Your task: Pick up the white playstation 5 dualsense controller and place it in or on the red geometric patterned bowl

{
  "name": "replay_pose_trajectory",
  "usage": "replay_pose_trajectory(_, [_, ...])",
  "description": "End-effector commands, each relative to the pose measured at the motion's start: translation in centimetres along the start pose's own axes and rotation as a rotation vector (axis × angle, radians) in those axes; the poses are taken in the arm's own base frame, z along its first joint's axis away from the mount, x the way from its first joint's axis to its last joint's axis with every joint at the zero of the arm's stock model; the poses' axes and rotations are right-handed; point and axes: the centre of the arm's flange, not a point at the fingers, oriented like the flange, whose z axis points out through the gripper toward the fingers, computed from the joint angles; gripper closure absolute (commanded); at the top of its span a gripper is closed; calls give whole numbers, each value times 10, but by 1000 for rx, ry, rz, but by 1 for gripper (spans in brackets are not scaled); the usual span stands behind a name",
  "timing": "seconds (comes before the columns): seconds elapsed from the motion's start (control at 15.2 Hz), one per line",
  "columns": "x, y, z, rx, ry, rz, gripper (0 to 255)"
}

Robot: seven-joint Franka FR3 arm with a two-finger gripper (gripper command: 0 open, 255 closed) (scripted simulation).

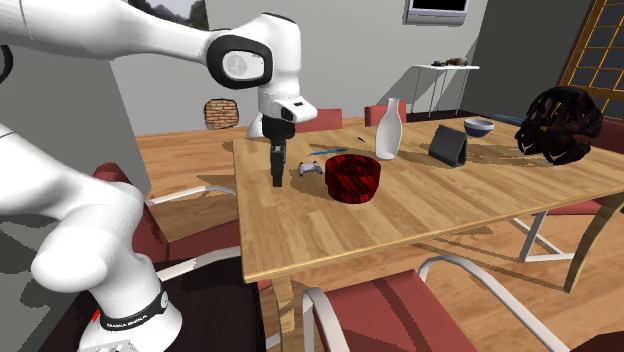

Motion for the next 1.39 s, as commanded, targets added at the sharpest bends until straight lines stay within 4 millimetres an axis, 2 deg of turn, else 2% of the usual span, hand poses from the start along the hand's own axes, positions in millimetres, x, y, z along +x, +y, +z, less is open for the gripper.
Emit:
replay_pose_trajectory(0.0, [9,-22,8,5,7,-8,0])
replay_pose_trajectory(1.32, [96,-249,84,46,69,-89,0])
